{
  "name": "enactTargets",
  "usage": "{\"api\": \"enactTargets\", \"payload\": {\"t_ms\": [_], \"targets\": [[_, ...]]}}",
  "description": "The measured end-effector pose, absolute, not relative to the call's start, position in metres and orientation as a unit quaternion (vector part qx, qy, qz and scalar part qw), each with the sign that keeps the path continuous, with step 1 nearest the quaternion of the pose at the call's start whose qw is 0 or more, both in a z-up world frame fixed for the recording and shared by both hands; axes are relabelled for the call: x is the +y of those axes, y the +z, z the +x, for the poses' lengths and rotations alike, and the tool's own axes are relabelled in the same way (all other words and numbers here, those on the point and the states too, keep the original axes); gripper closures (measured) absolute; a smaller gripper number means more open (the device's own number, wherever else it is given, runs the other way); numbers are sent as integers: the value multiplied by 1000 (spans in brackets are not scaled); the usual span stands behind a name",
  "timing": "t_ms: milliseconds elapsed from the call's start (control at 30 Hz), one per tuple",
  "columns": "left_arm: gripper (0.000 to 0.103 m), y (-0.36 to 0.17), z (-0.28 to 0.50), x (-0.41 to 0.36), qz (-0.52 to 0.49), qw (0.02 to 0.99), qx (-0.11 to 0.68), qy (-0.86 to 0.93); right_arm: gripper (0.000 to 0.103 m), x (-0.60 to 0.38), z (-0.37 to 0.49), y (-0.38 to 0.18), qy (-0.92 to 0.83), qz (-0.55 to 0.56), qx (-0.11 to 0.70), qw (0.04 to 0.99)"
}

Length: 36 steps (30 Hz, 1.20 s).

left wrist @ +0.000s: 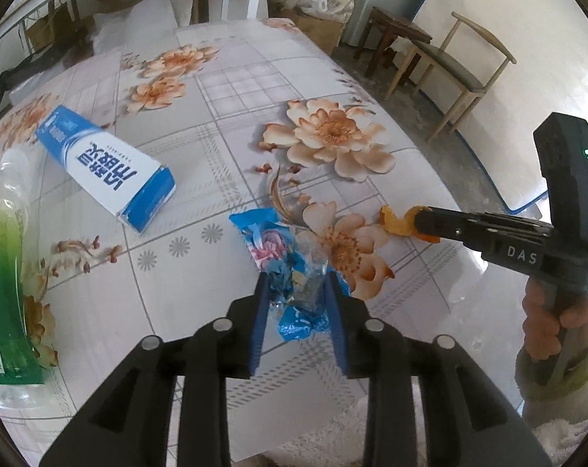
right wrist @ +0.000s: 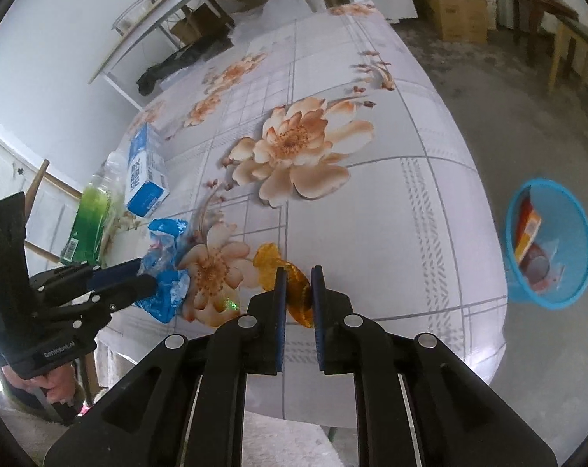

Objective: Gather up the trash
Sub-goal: 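Grasp the blue candy wrapper with the left gripper while the right gripper grasps the orange peel, then lift the wrapper with the left gripper while the right gripper lifts the orange peel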

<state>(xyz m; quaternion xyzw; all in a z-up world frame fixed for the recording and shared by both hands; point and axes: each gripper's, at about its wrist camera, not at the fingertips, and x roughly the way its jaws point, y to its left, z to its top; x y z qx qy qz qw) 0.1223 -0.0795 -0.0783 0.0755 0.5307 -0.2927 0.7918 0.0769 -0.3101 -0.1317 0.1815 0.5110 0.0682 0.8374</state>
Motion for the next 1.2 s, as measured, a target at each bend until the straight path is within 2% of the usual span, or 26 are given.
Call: {"api": "enactTargets", "payload": {"t_ms": [67,167,533,667,900,1200], "targets": [[66,-79,123,-80,82,794,530,-285,82,-309,75,-132,67,180,510,839],[61,-82,123,-81,92,797,529,-277,75,-307,75,-132,69,173,510,840],[61,-90,115,-96,127,798,519,-278,74,-290,74,-133,54,115,507,852],[70,-89,112,-101,137,798,515,-282,74,-286,73,-133,47,98,504,857],[72,-89,109,-106,153,802,505,-279,85,-289,71,-134,40,100,506,856],[73,-86,104,-109,165,810,493,-272,93,-286,72,-132,34,86,505,858]]}}
